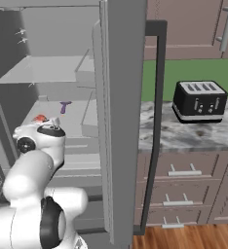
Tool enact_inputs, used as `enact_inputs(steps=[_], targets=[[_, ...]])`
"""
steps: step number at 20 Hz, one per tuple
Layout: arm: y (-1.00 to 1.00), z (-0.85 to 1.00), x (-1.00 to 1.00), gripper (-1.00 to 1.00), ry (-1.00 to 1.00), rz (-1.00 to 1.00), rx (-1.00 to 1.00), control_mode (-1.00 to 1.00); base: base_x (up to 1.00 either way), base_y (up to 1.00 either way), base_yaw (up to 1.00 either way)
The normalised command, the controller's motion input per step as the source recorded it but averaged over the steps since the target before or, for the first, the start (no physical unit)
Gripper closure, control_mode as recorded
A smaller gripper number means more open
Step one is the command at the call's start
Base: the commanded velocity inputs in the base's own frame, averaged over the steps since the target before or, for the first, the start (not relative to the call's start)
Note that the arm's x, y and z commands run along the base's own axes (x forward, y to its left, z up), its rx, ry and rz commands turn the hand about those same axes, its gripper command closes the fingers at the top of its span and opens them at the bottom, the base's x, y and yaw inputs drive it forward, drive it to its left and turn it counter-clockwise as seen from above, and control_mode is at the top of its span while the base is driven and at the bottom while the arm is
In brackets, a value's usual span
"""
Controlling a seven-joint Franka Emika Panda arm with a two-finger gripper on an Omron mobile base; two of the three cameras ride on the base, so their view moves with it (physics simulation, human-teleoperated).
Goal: Pick the pear and peach from the fridge and place them on the plate next to the blender to make a fruit smoothie.
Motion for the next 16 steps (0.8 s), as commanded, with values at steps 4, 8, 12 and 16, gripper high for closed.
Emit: enact_inputs(steps=[4,8,12,16], targets=[[0.61,1.0,-0.08,1.0,0.52,-0.18,-0.15,-1.0,0.0,0.0,0.0],[0.42,1.0,-0.01,1.0,0.47,-0.24,-0.14,-1.0,0.0,0.0,0.0],[0.41,1.0,0.0,1.0,0.4,-0.26,-0.14,-1.0,0.0,0.0,0.0],[0.06,1.0,-0.22,1.0,0.45,-0.26,-0.14,-1.0,0.0,0.0,0.0]])
